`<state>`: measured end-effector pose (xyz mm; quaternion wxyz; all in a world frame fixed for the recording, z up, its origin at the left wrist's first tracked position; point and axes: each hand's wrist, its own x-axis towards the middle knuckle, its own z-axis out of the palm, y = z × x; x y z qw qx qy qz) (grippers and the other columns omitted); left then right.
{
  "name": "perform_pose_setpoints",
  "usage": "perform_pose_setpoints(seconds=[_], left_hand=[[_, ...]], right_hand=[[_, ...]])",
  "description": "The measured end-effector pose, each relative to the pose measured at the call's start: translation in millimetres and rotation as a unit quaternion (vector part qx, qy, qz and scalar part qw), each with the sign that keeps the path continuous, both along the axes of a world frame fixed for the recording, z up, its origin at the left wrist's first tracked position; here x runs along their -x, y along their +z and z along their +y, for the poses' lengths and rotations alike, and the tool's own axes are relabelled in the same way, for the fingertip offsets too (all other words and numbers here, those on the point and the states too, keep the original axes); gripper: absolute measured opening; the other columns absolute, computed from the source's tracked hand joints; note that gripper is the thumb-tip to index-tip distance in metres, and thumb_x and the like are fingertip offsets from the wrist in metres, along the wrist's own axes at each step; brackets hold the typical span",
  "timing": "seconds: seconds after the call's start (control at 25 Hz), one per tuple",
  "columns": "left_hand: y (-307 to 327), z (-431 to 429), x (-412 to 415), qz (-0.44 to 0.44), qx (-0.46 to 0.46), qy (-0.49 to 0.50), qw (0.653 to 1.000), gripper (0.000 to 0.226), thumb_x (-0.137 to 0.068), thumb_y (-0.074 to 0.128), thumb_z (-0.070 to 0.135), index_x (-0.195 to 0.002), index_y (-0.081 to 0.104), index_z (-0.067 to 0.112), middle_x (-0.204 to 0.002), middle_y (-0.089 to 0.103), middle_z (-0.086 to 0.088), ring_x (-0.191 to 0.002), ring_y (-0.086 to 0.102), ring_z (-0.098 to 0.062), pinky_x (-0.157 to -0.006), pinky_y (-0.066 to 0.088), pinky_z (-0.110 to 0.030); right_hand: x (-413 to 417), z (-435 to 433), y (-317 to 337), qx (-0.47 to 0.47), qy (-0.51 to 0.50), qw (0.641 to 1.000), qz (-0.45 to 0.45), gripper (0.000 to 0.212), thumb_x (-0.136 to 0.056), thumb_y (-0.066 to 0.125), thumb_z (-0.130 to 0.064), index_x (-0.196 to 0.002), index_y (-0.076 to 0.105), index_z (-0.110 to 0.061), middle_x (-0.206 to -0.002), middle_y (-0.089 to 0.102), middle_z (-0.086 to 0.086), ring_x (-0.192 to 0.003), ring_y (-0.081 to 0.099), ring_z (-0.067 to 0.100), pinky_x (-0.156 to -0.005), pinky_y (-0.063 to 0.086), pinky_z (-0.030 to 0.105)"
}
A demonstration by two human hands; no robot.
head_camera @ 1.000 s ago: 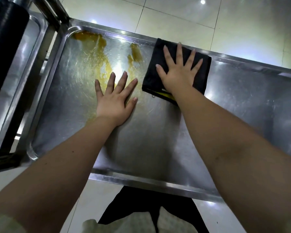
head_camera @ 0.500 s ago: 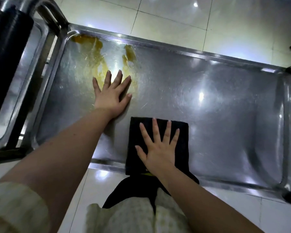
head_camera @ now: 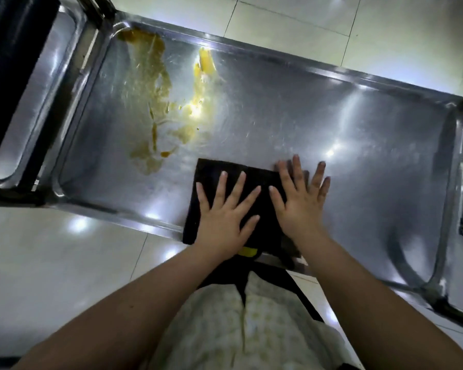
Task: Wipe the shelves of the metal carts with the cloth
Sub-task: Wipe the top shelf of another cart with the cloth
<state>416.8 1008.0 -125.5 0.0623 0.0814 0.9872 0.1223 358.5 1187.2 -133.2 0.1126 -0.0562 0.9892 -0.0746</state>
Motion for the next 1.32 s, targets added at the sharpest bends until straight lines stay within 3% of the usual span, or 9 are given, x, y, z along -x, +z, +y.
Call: perform_pose_setpoints(seconds=[0.12,0.36,0.52,0.6,0.72,0.84,1.0,1.16,1.32], left_hand=[[-7,26,-15,-0.038,0.054,0.048,0.997,0.068,-0.092,0.023,0.071,-0.153,0.012,0.044,-0.164,0.003,0.001,-0.149,-0.005,-0.036,-0.107,-0.004,-0.075],[-1,25,-4,-0.048,0.075,0.065,0.994,0.075,-0.085,0.027,0.079,-0.151,0.009,0.049,-0.164,0.000,0.003,-0.147,-0.008,-0.042,-0.101,-0.005,-0.080],[-1,9,21,-0.053,0.079,0.022,0.995,0.078,-0.082,0.023,0.085,-0.150,0.006,0.052,-0.164,-0.001,0.005,-0.146,-0.009,-0.044,-0.099,-0.001,-0.082],[-1,-11,29,-0.051,0.079,0.000,0.996,0.078,-0.081,0.025,0.084,-0.150,0.008,0.052,-0.164,0.001,0.007,-0.147,-0.008,-0.042,-0.100,0.000,-0.081],[-5,-74,35,-0.049,0.088,0.017,0.995,0.077,-0.081,0.024,0.084,-0.149,0.005,0.054,-0.164,-0.003,0.009,-0.148,-0.012,-0.039,-0.101,-0.006,-0.079],[-5,-138,33,-0.055,0.088,0.039,0.994,0.076,-0.081,0.019,0.084,-0.149,0.001,0.055,-0.164,-0.004,0.009,-0.147,-0.014,-0.039,-0.102,-0.008,-0.078],[-4,-158,42,-0.075,0.094,0.030,0.992,0.077,-0.082,0.020,0.085,-0.150,0.004,0.053,-0.164,-0.002,0.006,-0.147,-0.013,-0.041,-0.100,-0.006,-0.081],[-3,-147,134,-0.088,0.099,-0.007,0.991,0.075,-0.081,0.010,0.085,-0.145,-0.016,0.056,-0.161,-0.021,0.006,-0.142,-0.028,-0.041,-0.098,-0.010,-0.080],[-8,-120,247,-0.063,0.088,-0.009,0.994,0.076,-0.080,0.008,0.086,-0.146,-0.014,0.055,-0.161,-0.020,0.007,-0.143,-0.025,-0.041,-0.098,-0.008,-0.080]], right_hand=[[-6,20,-6,-0.016,0.012,1.000,-0.018,0.068,-0.095,0.002,-0.062,-0.156,0.008,-0.032,-0.164,-0.003,-0.001,-0.146,-0.016,0.039,-0.116,-0.010,0.057],[-5,21,-1,-0.002,0.022,0.998,-0.051,0.070,-0.093,0.000,-0.063,-0.155,0.008,-0.033,-0.163,-0.007,-0.005,-0.147,-0.019,0.033,-0.114,-0.016,0.056],[10,-2,13,0.078,-0.067,0.994,-0.040,0.069,-0.090,0.008,-0.062,-0.152,0.025,-0.037,-0.163,0.010,-0.007,-0.148,-0.011,0.030,-0.114,-0.015,0.056],[27,-24,15,0.092,-0.065,0.993,-0.024,0.067,-0.091,0.012,-0.060,-0.151,0.030,-0.035,-0.162,0.014,-0.005,-0.148,-0.008,0.032,-0.114,-0.013,0.058],[63,-69,11,0.050,-0.052,0.997,-0.020,0.060,-0.096,0.016,-0.056,-0.153,0.021,-0.036,-0.163,0.009,-0.004,-0.148,-0.011,0.036,-0.114,-0.014,0.058],[103,-99,3,-0.035,-0.102,0.993,-0.047,0.059,-0.099,0.016,-0.055,-0.154,0.003,-0.040,-0.164,-0.005,-0.004,-0.146,-0.016,0.041,-0.113,-0.013,0.062],[108,-104,-1,-0.081,-0.128,0.987,-0.055,0.061,-0.098,0.013,-0.059,-0.152,-0.009,-0.042,-0.163,-0.013,-0.006,-0.146,-0.019,0.039,-0.112,-0.011,0.065],[110,-109,-5,-0.108,-0.143,0.982,-0.058,0.062,-0.097,0.012,-0.058,-0.152,-0.013,-0.041,-0.162,-0.016,-0.005,-0.145,-0.019,0.041,-0.110,-0.009,0.069],[111,-108,-10,-0.100,-0.143,0.983,-0.050,0.062,-0.097,0.012,-0.057,-0.152,-0.012,-0.041,-0.162,-0.015,-0.005,-0.145,-0.018,0.042,-0.112,-0.009,0.067]])
